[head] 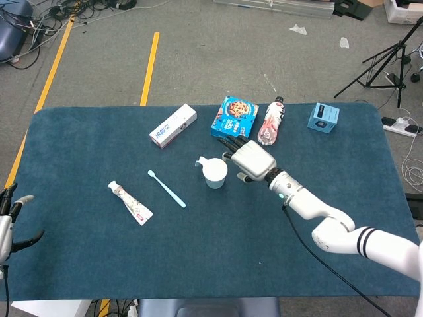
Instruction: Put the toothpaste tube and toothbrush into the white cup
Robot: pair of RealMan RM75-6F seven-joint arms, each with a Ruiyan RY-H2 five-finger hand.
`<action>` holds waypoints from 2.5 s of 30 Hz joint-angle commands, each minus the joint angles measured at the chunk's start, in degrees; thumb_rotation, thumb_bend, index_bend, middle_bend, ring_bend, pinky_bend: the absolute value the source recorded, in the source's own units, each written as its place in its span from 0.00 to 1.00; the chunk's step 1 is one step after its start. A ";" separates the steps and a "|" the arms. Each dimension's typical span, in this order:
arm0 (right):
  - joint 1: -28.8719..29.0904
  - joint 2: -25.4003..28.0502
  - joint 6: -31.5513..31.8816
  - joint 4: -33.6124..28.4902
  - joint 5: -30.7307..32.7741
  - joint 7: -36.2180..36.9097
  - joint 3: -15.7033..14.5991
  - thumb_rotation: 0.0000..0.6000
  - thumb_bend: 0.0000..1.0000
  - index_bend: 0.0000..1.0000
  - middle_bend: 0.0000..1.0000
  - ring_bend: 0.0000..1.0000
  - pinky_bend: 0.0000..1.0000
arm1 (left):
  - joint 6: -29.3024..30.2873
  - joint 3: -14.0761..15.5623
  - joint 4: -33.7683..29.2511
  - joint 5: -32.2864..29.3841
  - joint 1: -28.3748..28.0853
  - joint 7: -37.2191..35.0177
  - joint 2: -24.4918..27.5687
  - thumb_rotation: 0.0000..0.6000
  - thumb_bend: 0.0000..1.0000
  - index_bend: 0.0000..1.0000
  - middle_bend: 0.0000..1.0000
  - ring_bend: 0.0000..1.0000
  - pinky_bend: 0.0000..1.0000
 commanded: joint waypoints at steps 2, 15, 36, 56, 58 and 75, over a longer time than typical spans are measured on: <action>1.89 -1.75 -1.30 2.03 0.38 -0.69 -0.67 1.00 0.22 0.36 0.00 0.00 0.18 | -0.43 -0.26 0.35 -0.60 0.03 -0.70 0.31 1.00 0.15 0.24 0.03 0.00 0.00; 6.39 -7.32 -4.05 8.64 1.03 -0.31 -2.45 1.00 0.22 0.38 0.00 0.00 0.13 | -0.89 -0.74 0.68 -1.67 0.31 -2.21 0.91 1.00 0.15 0.24 0.03 0.00 0.00; 9.83 -15.97 -5.35 21.78 -0.34 3.22 -5.87 1.00 0.25 0.48 0.00 0.00 0.13 | -1.65 -0.99 1.35 -2.34 0.41 -3.53 1.01 1.00 0.15 0.24 0.03 0.00 0.00; 12.26 -22.49 -3.60 30.38 -2.54 6.56 -7.00 1.00 0.26 0.62 0.00 0.00 0.13 | -0.67 -1.39 1.62 -2.40 1.07 -4.65 1.46 1.00 0.15 0.24 0.03 0.00 0.00; 12.54 -22.69 -3.64 30.70 -2.70 7.00 -7.04 1.00 0.26 0.62 0.00 0.00 0.13 | -0.49 -1.50 1.61 -2.50 1.17 -4.70 1.53 1.00 0.15 0.24 0.03 0.00 0.00; 14.40 -24.45 -2.52 32.77 -4.35 12.38 -7.45 1.00 0.26 0.62 0.00 0.00 0.13 | 0.02 -1.88 1.49 -3.32 1.79 -4.47 2.12 1.00 0.15 0.24 0.03 0.00 0.00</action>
